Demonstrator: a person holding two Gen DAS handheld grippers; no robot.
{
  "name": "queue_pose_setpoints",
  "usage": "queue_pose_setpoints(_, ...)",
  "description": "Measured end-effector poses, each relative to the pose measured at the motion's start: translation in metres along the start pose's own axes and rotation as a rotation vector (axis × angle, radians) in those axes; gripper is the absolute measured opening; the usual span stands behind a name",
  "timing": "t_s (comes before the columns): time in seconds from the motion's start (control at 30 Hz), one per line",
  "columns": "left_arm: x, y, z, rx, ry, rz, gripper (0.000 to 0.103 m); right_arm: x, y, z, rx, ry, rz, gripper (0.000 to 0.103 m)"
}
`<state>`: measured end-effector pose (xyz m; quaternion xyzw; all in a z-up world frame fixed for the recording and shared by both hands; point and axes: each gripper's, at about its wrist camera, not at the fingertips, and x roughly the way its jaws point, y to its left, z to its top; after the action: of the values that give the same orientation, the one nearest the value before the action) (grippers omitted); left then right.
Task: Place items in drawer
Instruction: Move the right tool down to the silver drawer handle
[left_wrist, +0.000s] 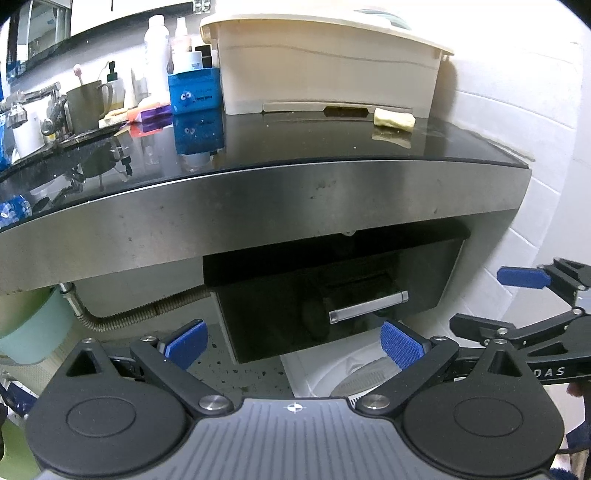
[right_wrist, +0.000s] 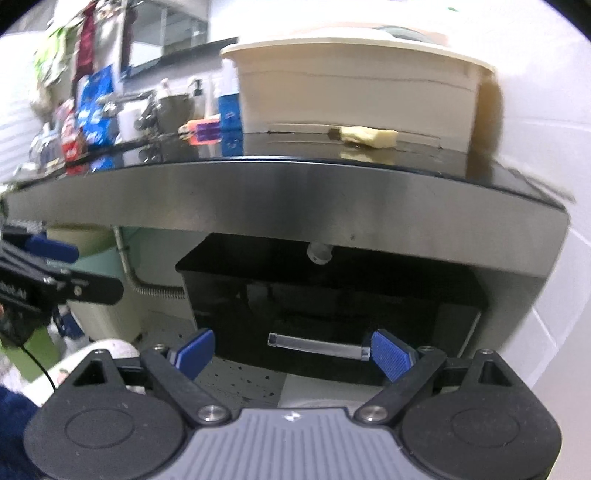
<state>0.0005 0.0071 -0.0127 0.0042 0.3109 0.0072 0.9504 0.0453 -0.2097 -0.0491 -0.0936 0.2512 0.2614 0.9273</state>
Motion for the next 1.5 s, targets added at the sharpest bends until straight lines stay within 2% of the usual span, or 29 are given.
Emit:
queue_pose_setpoints(0.27,0.001,0.003,-0.002,-0.003,0.004,0.013,0.101,0.025,0.002,0.002,-0.160,0.066,-0.006,0.092)
queue_pose_setpoints(0.47,0.000,0.005,-0.002,-0.010,0.001,0.016,0.101,0.042,0.007,-0.001,-0.236,0.101,0.027,0.092)
queue_pose_setpoints(0.63,0.000,0.007,-0.003,-0.013,0.004,0.019,0.101,0.058,0.008,-0.001,-0.256,0.138,0.071,0.094)
queue_pose_setpoints(0.67,0.001,0.008,-0.003,-0.015,0.005,0.019,0.101,0.060,0.009,-0.002,-0.263,0.138,0.075,0.102)
queue_pose_setpoints(0.77,0.001,0.011,-0.004,-0.022,0.009,0.022,0.101,0.067,0.008,-0.001,-0.261,0.148,0.091,0.103)
queue_pose_setpoints(0.9,0.001,0.013,-0.003,-0.026,0.009,0.024,0.101,0.075,0.001,0.002,-0.194,0.148,0.138,0.103)
queue_pose_setpoints(1.1,0.001,0.012,-0.004,-0.023,0.010,0.026,0.101,0.084,-0.004,0.003,-0.230,0.139,0.113,0.103)
queue_pose_setpoints(1.27,0.002,0.011,-0.005,-0.018,0.011,0.021,0.101,0.097,-0.008,0.002,-0.257,0.167,0.121,0.103)
queue_pose_setpoints(1.5,0.002,0.012,-0.005,-0.018,0.011,0.023,0.101,0.117,-0.002,-0.005,-0.397,0.204,0.093,0.103)
